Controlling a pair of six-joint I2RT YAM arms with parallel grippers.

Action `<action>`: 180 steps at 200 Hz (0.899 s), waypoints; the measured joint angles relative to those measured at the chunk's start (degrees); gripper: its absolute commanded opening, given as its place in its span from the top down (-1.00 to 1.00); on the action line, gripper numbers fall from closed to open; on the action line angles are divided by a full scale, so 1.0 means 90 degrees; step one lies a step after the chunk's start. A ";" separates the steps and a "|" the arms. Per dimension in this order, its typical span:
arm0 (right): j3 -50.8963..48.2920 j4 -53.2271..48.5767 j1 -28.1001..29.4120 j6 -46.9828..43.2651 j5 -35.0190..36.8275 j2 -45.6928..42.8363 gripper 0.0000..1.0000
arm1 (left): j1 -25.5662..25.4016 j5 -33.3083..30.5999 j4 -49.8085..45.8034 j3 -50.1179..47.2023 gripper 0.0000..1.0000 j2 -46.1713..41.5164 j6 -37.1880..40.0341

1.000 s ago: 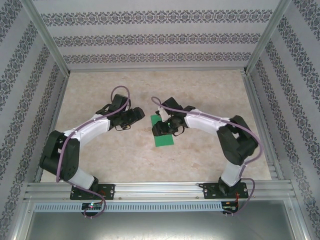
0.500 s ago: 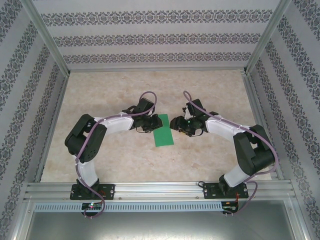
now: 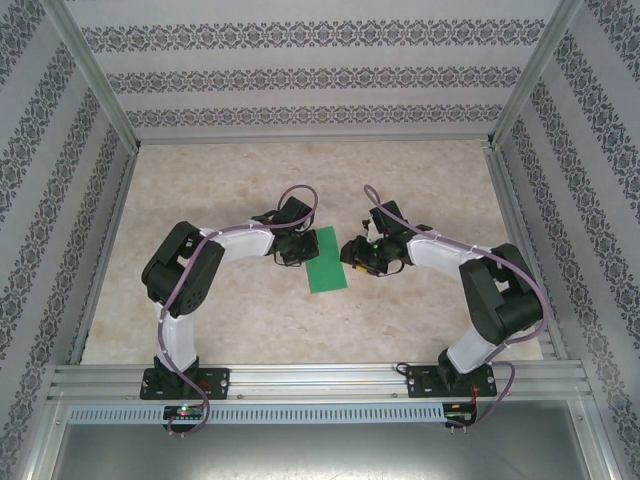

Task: Fold a paper plane with a square sheet of paper (pick it up from the middle)
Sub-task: Third fold the triangle at the center of the table.

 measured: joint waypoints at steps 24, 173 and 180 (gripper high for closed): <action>0.0000 -0.0078 0.0109 -0.0019 0.0000 0.0070 0.13 | -0.0024 -0.0080 -0.0051 0.0019 1.00 0.0000 0.0029; 0.0187 -0.0857 0.0544 -0.0430 -0.0070 0.0454 0.22 | -0.0036 -0.0119 -0.0017 -0.0012 1.00 0.0002 0.0039; 0.0199 -0.0852 0.0566 -0.0430 -0.0095 0.0474 0.22 | -0.0036 -0.0119 -0.0015 -0.0012 1.00 0.0002 0.0041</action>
